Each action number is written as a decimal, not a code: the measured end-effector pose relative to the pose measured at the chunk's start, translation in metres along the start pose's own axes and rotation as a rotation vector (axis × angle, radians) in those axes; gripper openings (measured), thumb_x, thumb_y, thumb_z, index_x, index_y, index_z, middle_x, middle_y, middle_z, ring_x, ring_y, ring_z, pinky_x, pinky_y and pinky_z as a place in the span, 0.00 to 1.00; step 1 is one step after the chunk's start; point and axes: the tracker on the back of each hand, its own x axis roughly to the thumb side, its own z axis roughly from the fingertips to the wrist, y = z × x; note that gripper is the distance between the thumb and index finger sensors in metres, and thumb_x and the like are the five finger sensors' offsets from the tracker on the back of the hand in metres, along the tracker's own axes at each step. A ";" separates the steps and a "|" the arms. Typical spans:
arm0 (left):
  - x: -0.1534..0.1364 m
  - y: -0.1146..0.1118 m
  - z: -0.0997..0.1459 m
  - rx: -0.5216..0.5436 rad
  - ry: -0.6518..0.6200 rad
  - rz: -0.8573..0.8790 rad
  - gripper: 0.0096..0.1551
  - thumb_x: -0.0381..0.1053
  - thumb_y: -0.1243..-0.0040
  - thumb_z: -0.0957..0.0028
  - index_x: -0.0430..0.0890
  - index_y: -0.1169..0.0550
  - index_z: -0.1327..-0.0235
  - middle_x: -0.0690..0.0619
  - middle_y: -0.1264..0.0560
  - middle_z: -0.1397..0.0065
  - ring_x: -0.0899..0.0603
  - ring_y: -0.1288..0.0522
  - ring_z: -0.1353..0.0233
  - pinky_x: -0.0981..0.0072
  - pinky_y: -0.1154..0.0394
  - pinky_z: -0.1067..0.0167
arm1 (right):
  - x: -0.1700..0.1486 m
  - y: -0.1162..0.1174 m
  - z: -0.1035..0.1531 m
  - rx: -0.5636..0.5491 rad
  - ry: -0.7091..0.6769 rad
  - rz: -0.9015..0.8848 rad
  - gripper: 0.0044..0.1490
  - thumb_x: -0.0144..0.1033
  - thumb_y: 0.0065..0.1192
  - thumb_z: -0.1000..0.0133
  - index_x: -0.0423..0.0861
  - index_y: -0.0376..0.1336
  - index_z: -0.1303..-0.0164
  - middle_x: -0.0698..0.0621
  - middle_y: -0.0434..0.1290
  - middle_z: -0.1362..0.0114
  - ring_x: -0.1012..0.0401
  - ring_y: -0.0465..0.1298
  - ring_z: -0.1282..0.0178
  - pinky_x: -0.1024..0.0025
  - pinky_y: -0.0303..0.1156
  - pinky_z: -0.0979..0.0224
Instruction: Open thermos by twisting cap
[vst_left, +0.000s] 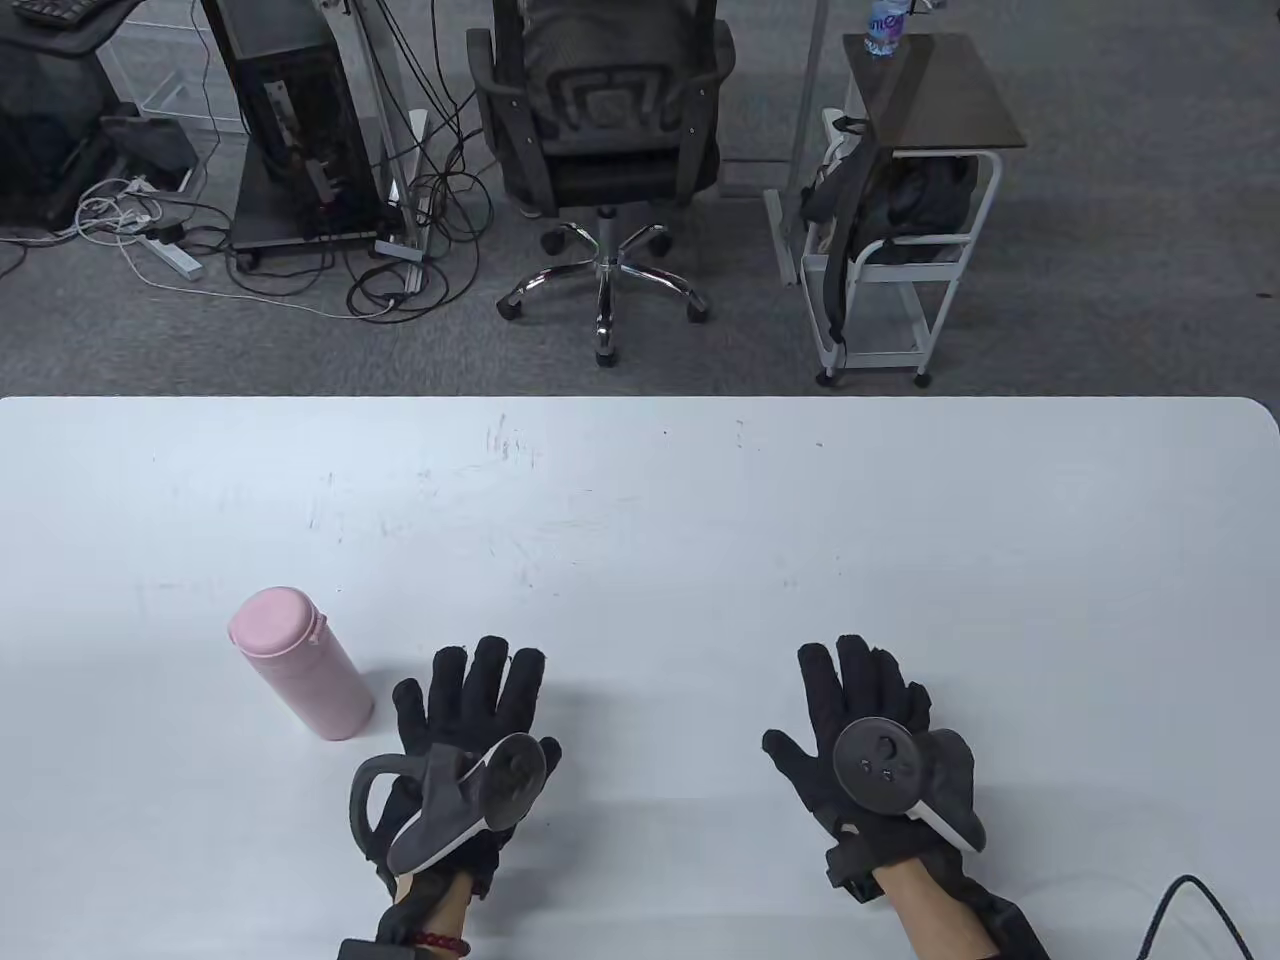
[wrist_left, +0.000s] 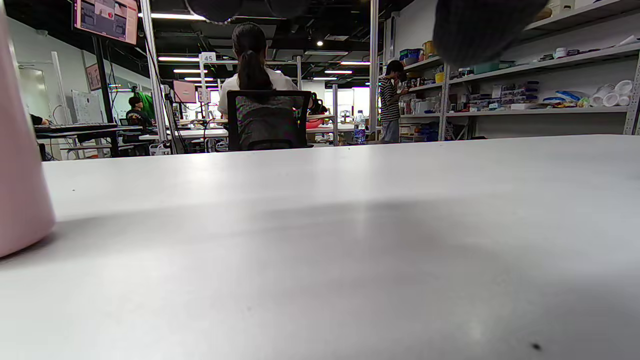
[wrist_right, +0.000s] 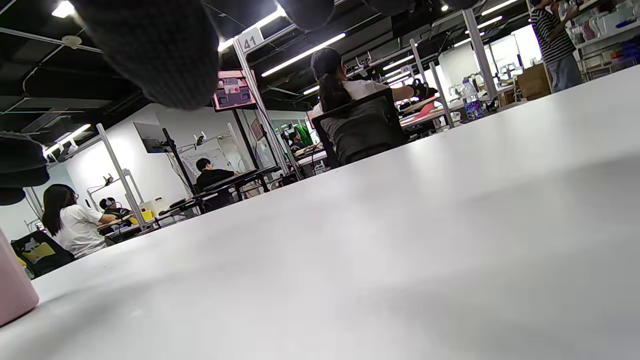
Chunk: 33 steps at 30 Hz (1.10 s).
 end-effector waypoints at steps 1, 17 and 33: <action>0.000 0.000 0.000 -0.001 0.000 0.000 0.53 0.67 0.43 0.45 0.55 0.55 0.16 0.47 0.53 0.10 0.28 0.53 0.14 0.19 0.52 0.27 | 0.000 -0.001 0.001 -0.003 -0.004 -0.004 0.57 0.55 0.62 0.42 0.41 0.40 0.15 0.29 0.38 0.16 0.27 0.42 0.22 0.19 0.38 0.32; -0.055 0.044 0.049 0.581 0.223 0.321 0.46 0.60 0.42 0.41 0.56 0.51 0.17 0.52 0.50 0.11 0.37 0.46 0.14 0.30 0.45 0.20 | -0.002 0.000 0.003 0.005 -0.011 -0.081 0.57 0.55 0.62 0.43 0.40 0.40 0.15 0.29 0.38 0.16 0.27 0.42 0.22 0.19 0.38 0.32; -0.167 -0.035 0.032 0.272 0.728 0.882 0.61 0.66 0.35 0.39 0.48 0.63 0.21 0.50 0.57 0.12 0.40 0.52 0.12 0.47 0.47 0.14 | -0.013 0.001 0.002 0.019 0.013 -0.136 0.56 0.54 0.62 0.43 0.40 0.41 0.15 0.28 0.38 0.16 0.27 0.43 0.23 0.19 0.38 0.33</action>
